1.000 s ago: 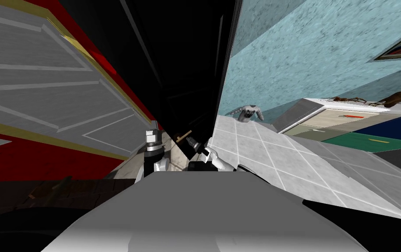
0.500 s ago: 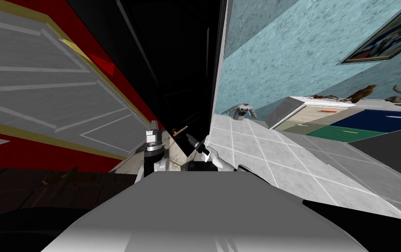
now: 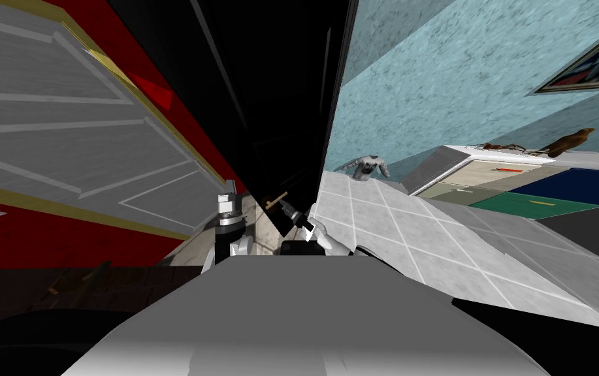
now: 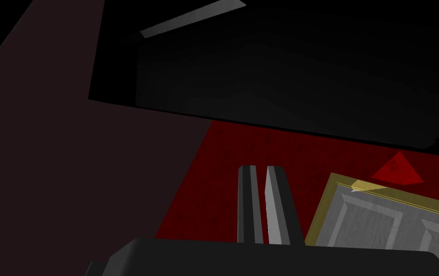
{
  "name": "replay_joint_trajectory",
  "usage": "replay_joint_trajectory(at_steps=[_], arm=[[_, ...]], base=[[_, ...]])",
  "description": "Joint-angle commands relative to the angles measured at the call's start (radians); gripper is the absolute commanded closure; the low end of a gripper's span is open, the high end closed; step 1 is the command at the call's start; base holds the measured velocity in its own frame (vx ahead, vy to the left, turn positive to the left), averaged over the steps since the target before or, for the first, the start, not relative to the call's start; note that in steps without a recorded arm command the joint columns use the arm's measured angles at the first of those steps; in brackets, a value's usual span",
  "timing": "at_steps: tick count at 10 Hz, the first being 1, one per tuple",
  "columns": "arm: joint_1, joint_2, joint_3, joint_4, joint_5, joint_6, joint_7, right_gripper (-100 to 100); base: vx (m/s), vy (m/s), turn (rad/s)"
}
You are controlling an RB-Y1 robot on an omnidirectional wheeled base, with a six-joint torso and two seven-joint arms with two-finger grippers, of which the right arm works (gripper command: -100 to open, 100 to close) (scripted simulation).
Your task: Push the door open
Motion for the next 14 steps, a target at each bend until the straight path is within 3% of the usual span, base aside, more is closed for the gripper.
replay_joint_trajectory(at_steps=[1,3,4,5,10,14], arm=[[-0.003,0.008,-0.008,0.011,0.001,-0.005,0.004,-100],[-0.004,0.022,-0.015,0.019,0.002,-0.009,0.008,-100],[-0.003,0.018,-0.012,0.016,0.002,-0.008,0.007,-100],[-0.003,0.018,-0.012,0.016,0.002,-0.008,0.007,100],[-0.003,0.018,-0.012,0.016,0.002,-0.008,0.007,100],[-0.004,0.003,-0.053,0.031,0.001,-0.006,0.020,100]], base=[[0.155,0.177,0.040],[0.150,0.159,0.027],[0.049,0.061,-0.002],[-0.004,-0.006,-0.002],[-0.010,-0.013,0.001],[0.038,0.153,-0.052]])
